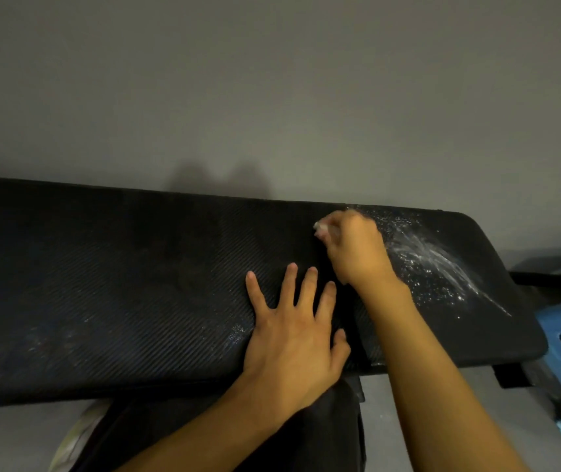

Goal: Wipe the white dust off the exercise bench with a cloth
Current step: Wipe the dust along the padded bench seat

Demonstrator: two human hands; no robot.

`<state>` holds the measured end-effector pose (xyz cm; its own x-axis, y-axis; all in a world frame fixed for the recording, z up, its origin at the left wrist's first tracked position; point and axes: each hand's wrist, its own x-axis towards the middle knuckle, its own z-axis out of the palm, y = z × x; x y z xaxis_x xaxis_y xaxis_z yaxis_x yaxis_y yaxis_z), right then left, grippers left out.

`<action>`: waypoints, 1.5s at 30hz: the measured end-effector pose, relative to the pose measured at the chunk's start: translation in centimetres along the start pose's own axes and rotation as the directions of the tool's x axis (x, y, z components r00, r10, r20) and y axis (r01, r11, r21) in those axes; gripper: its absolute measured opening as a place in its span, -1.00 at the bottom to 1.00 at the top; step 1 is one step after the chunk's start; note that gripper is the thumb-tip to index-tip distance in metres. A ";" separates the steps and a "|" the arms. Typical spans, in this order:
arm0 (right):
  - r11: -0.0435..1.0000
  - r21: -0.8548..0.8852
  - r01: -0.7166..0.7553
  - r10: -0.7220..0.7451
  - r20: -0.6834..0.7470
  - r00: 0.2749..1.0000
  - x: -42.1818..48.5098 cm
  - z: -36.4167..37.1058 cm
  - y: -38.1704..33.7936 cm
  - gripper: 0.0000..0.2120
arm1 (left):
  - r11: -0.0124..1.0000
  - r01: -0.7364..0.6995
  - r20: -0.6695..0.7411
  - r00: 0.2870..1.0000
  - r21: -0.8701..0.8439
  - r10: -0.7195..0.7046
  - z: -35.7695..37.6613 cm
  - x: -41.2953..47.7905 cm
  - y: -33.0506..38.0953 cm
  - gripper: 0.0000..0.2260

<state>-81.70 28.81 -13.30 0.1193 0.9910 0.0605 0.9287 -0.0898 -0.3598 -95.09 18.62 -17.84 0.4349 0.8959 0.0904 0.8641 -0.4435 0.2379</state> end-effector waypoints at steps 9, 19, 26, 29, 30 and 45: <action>0.985 -0.040 -0.169 0.161 -0.155 0.975 -9.1 -0.4 2.5 -0.79 | 1.000 -0.015 -0.017 1.000 0.018 0.016 0.2 -0.1 0.0 -0.41; 0.981 0.028 -0.192 0.194 -0.189 0.963 -13.4 -0.7 5.0 -0.79 | 0.999 -0.044 -0.025 0.999 0.019 0.044 0.3 -0.1 0.1 -0.51; 0.986 0.122 -0.113 0.130 -0.147 0.981 -18.0 -0.8 4.3 -0.82 | 0.999 -0.048 -0.021 0.999 0.018 0.048 0.1 -0.2 0.0 -0.54; 0.980 0.045 -0.193 0.198 -0.204 0.959 -17.4 -1.3 6.4 -0.83 | 0.995 -0.094 -0.046 0.994 0.028 0.095 0.1 -0.2 0.0 -0.58; 0.974 0.031 -0.225 0.226 -0.228 0.947 -16.5 -1.4 7.1 -0.82 | 0.994 -0.111 -0.053 0.992 0.023 0.113 0.1 -0.2 0.0 -0.58; 0.988 0.060 -0.140 0.151 -0.244 0.958 -12.2 -1.9 8.8 -0.83 | 0.986 -0.157 0.085 0.983 -0.054 0.161 0.0 3.0 3.0 -0.53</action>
<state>-74.33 15.70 -15.47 0.3400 0.9117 0.2307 0.8798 -0.2218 -0.4204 -91.16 19.93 -16.88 0.5886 0.8072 0.0452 0.7700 -0.5768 0.2729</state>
